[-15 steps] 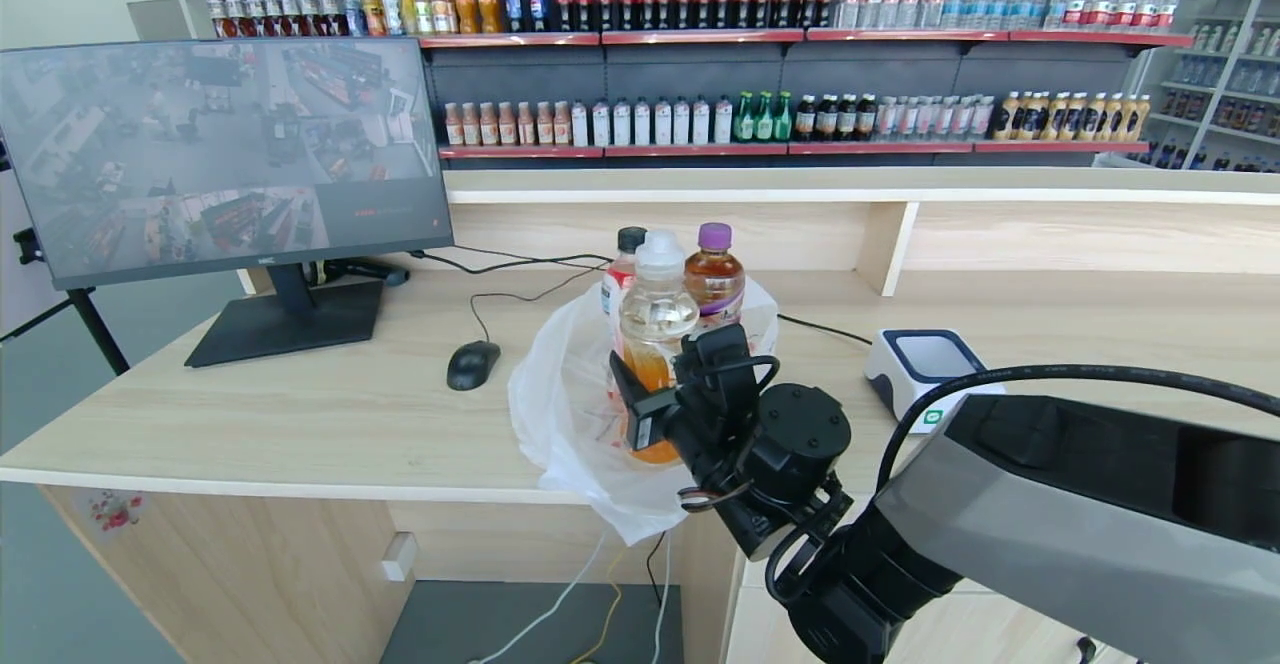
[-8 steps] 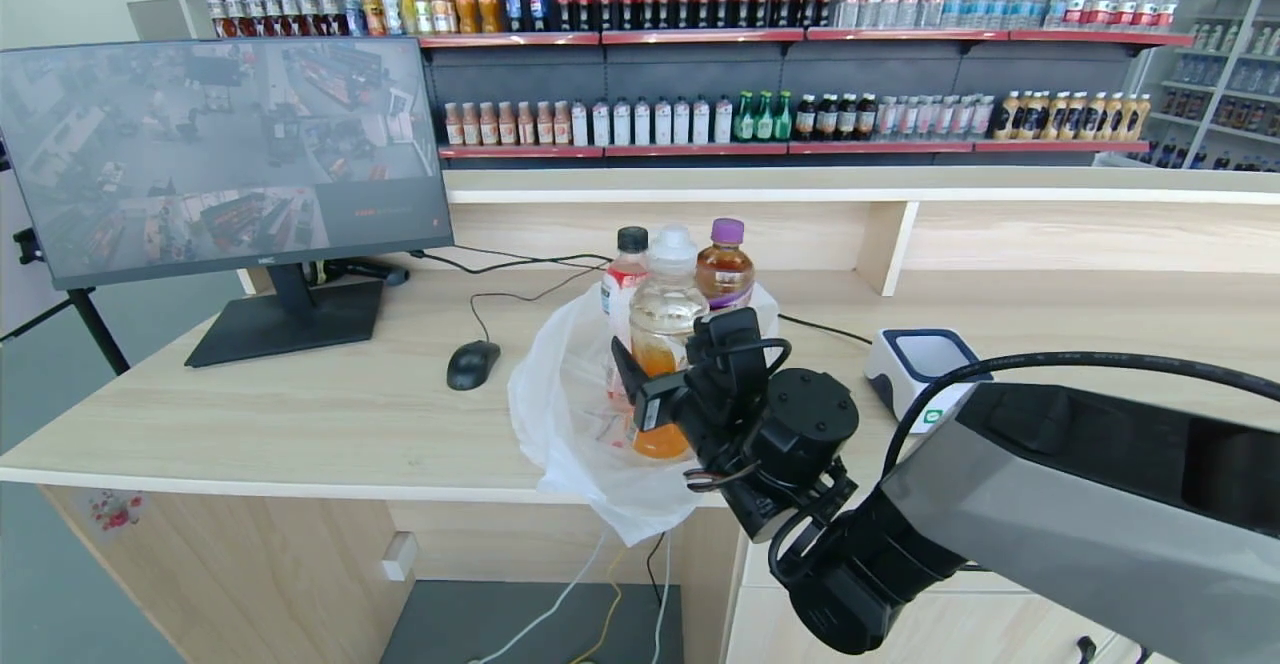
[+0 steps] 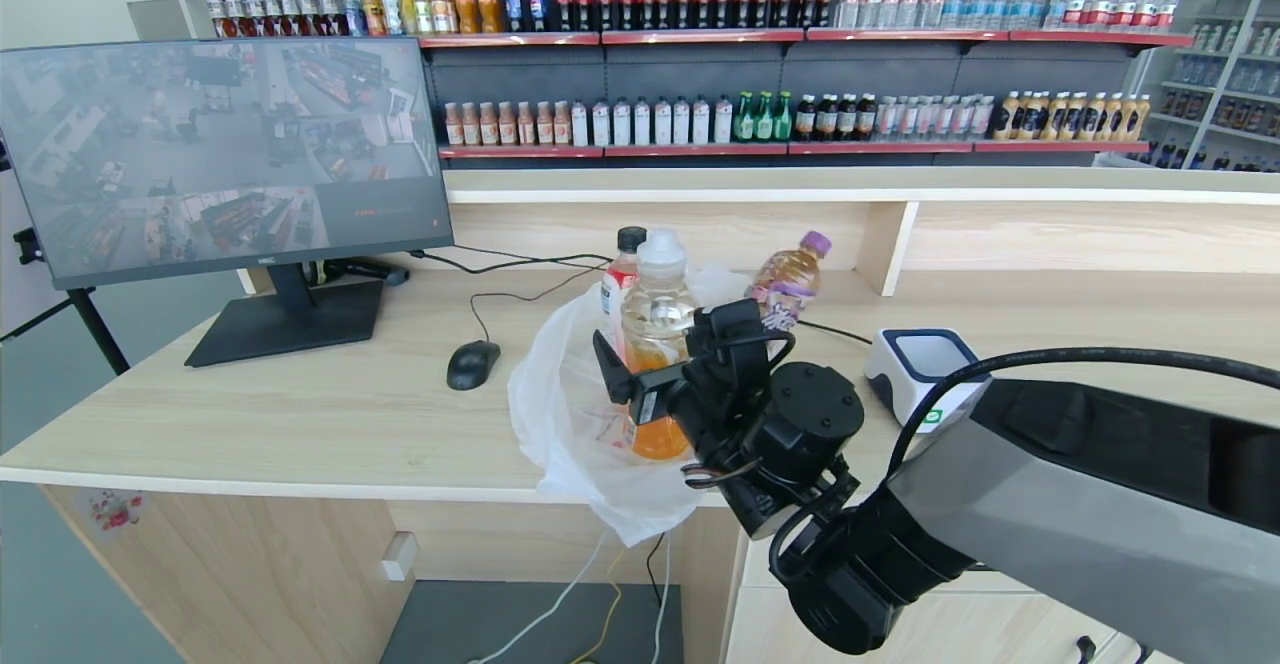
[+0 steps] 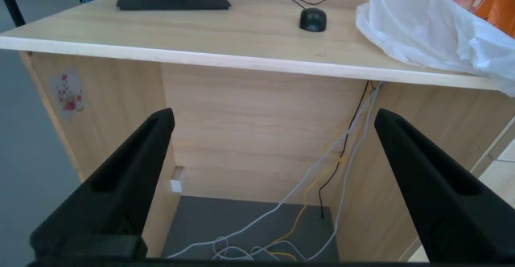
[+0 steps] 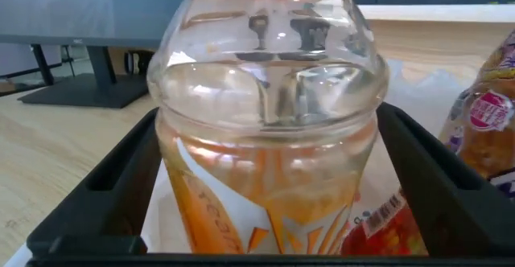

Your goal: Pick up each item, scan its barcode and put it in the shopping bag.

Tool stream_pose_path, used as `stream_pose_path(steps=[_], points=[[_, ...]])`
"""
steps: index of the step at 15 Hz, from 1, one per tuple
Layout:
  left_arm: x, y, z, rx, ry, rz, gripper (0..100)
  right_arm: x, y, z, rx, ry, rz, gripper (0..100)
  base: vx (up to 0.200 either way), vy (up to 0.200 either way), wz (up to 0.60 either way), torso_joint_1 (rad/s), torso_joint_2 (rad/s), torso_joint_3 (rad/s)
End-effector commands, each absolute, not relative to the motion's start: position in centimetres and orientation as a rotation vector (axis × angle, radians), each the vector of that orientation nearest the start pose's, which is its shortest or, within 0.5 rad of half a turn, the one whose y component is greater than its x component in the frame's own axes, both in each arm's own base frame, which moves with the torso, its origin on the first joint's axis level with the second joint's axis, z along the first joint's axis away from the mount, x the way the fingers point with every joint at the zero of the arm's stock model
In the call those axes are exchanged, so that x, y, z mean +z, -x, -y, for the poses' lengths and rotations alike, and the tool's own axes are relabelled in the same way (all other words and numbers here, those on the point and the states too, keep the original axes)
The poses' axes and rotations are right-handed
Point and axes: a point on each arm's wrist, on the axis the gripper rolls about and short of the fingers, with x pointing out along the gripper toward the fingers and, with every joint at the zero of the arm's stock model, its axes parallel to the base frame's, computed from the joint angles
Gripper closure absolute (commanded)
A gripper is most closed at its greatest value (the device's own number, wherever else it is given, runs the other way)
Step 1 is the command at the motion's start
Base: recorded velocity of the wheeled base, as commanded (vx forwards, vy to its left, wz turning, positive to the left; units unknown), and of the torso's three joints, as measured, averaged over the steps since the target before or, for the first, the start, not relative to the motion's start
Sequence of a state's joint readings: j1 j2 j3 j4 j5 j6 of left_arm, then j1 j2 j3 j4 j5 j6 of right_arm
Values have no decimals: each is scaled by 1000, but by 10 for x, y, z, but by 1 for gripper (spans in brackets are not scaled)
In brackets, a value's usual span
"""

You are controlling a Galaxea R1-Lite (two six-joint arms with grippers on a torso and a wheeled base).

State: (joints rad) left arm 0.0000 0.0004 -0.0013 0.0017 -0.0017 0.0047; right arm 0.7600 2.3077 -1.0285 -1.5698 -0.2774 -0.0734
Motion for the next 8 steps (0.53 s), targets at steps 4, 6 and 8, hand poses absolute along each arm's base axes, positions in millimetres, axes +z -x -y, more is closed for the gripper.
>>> stream_pose_path(steps=[4, 6, 8], points=[[76, 23, 0, -2, -5, 0, 0, 106, -304, -291, 485, -77, 270, 0, 0, 0, 0, 0, 0, 0], [76, 23, 0, -2, -5, 0, 0, 107, -303, -289, 484, -76, 269, 0, 0, 0, 0, 0, 0, 0], [76, 23, 0, -3, -5, 0, 0, 107, -302, -288, 484, -74, 265, 0, 0, 0, 0, 0, 0, 0]])
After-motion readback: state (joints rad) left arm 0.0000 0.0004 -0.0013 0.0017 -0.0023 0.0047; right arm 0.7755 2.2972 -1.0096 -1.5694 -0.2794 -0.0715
